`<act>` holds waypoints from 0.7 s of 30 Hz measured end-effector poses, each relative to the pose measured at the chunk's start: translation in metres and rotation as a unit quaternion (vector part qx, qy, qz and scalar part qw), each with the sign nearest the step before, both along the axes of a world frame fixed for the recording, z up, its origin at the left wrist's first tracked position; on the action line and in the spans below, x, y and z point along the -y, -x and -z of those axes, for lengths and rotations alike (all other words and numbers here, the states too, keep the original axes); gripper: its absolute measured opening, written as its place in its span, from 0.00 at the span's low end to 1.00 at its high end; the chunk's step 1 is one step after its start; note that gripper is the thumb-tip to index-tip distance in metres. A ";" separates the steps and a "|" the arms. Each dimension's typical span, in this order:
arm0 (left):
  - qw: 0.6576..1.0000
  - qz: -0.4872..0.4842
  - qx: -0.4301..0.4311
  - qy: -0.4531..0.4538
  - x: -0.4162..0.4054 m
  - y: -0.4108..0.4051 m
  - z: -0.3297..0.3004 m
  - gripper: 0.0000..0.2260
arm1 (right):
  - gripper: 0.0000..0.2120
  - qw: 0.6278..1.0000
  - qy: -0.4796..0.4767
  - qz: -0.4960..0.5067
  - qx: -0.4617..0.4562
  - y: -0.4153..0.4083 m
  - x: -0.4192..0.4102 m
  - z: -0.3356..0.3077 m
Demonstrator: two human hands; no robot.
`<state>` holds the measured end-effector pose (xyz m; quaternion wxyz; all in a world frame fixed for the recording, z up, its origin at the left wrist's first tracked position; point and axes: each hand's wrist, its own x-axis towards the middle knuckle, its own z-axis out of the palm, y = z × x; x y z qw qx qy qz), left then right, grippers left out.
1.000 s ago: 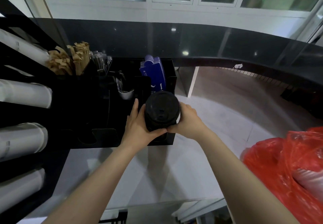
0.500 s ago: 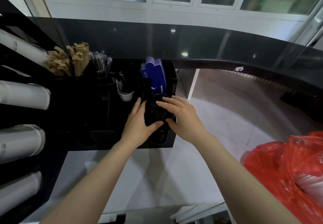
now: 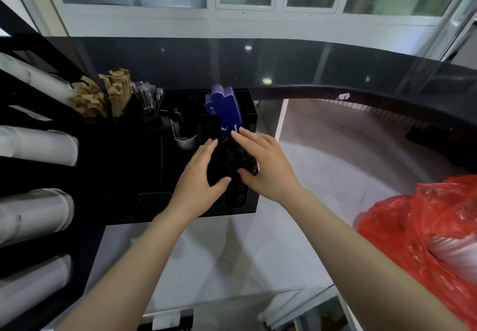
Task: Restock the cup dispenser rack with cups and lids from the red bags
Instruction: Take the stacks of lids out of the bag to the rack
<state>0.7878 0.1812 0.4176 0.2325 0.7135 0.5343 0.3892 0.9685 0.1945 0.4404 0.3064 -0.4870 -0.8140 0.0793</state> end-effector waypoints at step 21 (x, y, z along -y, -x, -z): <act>0.959 0.274 0.066 -0.043 0.047 -0.154 -0.057 0.25 | 0.21 0.922 -0.128 0.333 -0.152 -0.156 0.187 -0.040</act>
